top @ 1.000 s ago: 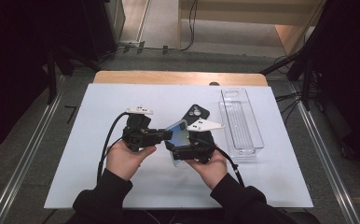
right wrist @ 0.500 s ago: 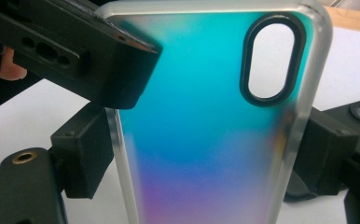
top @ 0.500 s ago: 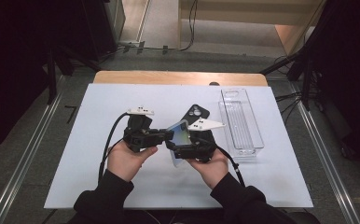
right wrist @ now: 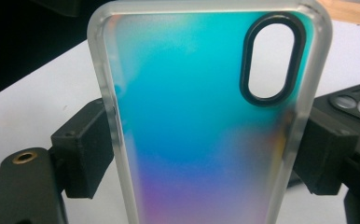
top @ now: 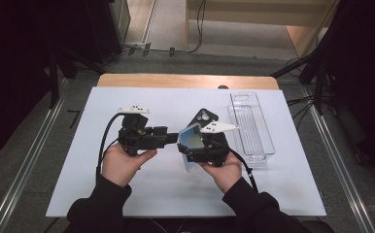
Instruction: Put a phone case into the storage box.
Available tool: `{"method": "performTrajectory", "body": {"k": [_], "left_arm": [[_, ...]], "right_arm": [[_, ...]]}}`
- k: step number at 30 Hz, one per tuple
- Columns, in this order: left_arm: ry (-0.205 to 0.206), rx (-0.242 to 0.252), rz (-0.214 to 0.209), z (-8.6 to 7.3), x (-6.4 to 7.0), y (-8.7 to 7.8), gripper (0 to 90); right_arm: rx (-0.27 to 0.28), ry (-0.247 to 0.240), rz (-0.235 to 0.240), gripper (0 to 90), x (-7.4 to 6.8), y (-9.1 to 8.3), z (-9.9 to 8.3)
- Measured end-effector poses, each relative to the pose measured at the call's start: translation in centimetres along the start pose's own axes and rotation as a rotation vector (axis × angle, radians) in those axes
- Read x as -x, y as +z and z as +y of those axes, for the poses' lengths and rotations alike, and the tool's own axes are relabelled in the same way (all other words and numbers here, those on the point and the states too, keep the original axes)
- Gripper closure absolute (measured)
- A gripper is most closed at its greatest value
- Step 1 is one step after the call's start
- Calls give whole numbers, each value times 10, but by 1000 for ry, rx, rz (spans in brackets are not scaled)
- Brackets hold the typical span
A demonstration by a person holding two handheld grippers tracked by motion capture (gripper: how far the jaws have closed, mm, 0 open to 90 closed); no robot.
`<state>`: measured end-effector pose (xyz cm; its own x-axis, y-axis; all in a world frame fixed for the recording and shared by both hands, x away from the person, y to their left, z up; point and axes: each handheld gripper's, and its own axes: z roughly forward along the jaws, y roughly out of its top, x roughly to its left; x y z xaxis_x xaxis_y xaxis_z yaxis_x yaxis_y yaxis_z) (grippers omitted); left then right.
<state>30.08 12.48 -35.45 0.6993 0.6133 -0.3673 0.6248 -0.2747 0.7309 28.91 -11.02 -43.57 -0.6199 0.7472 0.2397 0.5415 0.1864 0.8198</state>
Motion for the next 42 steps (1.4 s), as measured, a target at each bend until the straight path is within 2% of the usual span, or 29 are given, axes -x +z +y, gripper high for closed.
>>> {"method": "performTrajectory", "body": {"k": [2, 3, 4, 7, 12, 17, 20, 23, 27, 33, 42], "left_arm": [[70, 24, 28, -2, 0, -2, 372], [90, 25, 36, -4, 1, -1, 371], [102, 21, 45, -5, 0, -1, 370], [108, 5, 5, -9, -4, 1, 317], [150, -22, -13, -17, -11, 5, 317], [136, -59, -61, -28, -21, 8, 317], [164, -61, -79, -37, -26, 9, 317], [190, -87, -71, -44, -28, 10, 318], [222, -107, -81, -54, -30, 11, 318], [214, -98, -105, -71, -38, 11, 318], [209, -109, -93, -89, -46, 11, 318]], "right_arm": [[8, 10, -3, 156, 4, -2, 1], [7, 12, -4, 156, 6, -3, 2], [7, 10, -2, 156, 8, -4, 2], [-6, 5, 8, 156, 13, -7, 4], [-12, -4, 34, 156, 20, -12, 5], [-7, -31, 47, 156, 23, -17, 7], [-13, -48, 58, 156, 26, -20, 8], [-9, -56, 75, 156, 27, -23, 10], [-10, -60, 90, 156, 29, -28, 12], [-9, -45, 107, 156, 34, -35, 15], [-12, -40, 99, 156, 43, -44, 19]]}}
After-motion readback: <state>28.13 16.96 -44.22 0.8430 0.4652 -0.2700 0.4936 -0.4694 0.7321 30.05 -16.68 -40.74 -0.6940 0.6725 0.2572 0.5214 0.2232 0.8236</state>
